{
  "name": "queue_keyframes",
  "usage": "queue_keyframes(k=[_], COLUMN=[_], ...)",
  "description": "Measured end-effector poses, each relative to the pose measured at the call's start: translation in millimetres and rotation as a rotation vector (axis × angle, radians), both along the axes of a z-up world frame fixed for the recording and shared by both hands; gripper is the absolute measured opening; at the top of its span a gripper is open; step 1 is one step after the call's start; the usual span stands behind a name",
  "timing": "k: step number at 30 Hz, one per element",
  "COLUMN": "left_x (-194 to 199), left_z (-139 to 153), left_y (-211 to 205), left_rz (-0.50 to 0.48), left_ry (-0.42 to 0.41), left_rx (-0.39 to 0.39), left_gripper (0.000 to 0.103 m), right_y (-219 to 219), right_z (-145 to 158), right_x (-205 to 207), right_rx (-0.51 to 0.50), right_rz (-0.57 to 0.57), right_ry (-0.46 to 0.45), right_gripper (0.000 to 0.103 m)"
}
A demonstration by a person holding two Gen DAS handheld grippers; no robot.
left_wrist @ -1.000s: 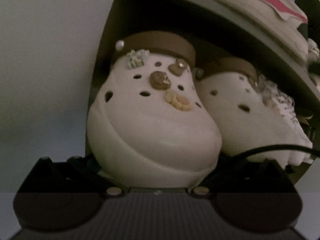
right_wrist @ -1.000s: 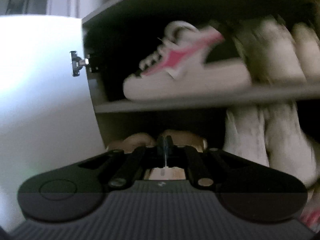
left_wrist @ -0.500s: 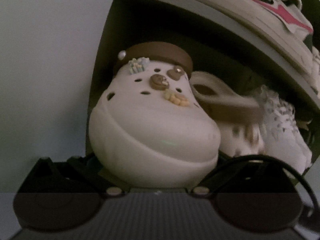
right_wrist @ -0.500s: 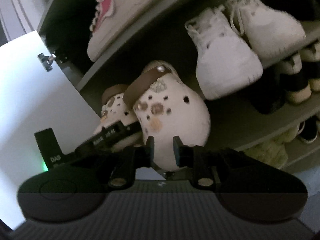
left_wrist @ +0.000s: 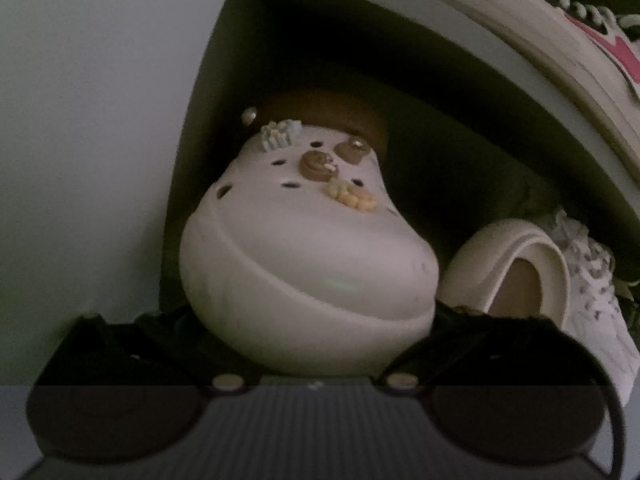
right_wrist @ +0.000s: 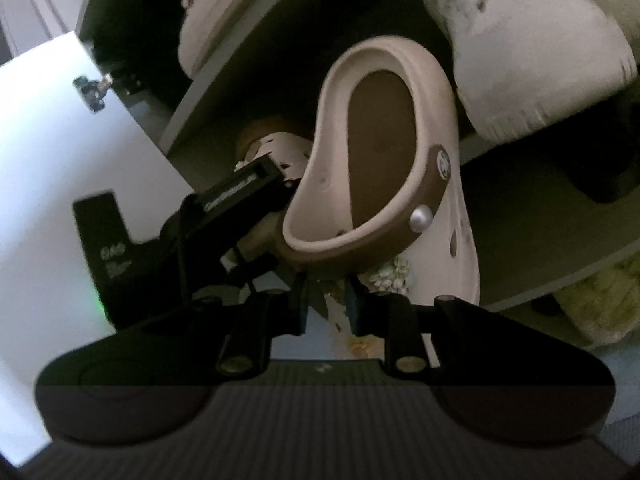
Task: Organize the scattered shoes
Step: 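Set the cream clogs on a lower shelf and open the right tool, then withdraw the right tool from the shelf and turn toward the mat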
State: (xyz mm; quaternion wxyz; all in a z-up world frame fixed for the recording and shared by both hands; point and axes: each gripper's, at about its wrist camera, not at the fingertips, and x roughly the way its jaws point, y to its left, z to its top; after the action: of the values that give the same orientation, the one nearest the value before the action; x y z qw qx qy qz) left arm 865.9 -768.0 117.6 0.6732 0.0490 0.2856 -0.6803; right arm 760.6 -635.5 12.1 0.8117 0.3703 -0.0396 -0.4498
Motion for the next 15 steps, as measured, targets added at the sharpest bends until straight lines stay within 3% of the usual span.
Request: queue_keyframes(k=[5, 8, 9, 12, 14, 15], left_x=[-0.4, 0.9, 7.0, 15.4, 13.2, 5.4], left_z=[8.5, 13.0, 9.9, 1.1, -6.6, -10.4], left_y=[-13.0, -15.8, -14.0, -4.4, 4.4, 8.2], left_rz=[-0.016, -0.014, -0.013, -0.012, -0.018, -0.046], left_ry=[-0.017, 0.036, 0.100, 0.172, 0.147, 0.088], left_rx=[-0.024, -0.016, 0.010, 0.047, 0.051, 0.023], left_gripper=[0.102, 0.101, 0.101, 0.100, 0.101, 0.101], right_y=[7.2, -0.8, -4.7, -13.0, -22.9, -27.8], right_z=[22.4, 38.9, 43.7, 54.4, 59.2, 60.9], right_x=[-2.6, -9.8, -13.6, -23.9, -33.5, -35.3], right_rx=[-0.078, -0.110, -0.114, -0.118, -0.108, -0.100], right_rz=[-0.033, -0.052, -0.066, -0.126, -0.104, -0.084], right_ry=[0.024, 0.019, 0.023, 0.045, 0.028, 0.029], right_gripper=[0.004, 0.002, 0.002, 0.000, 0.000, 0.000])
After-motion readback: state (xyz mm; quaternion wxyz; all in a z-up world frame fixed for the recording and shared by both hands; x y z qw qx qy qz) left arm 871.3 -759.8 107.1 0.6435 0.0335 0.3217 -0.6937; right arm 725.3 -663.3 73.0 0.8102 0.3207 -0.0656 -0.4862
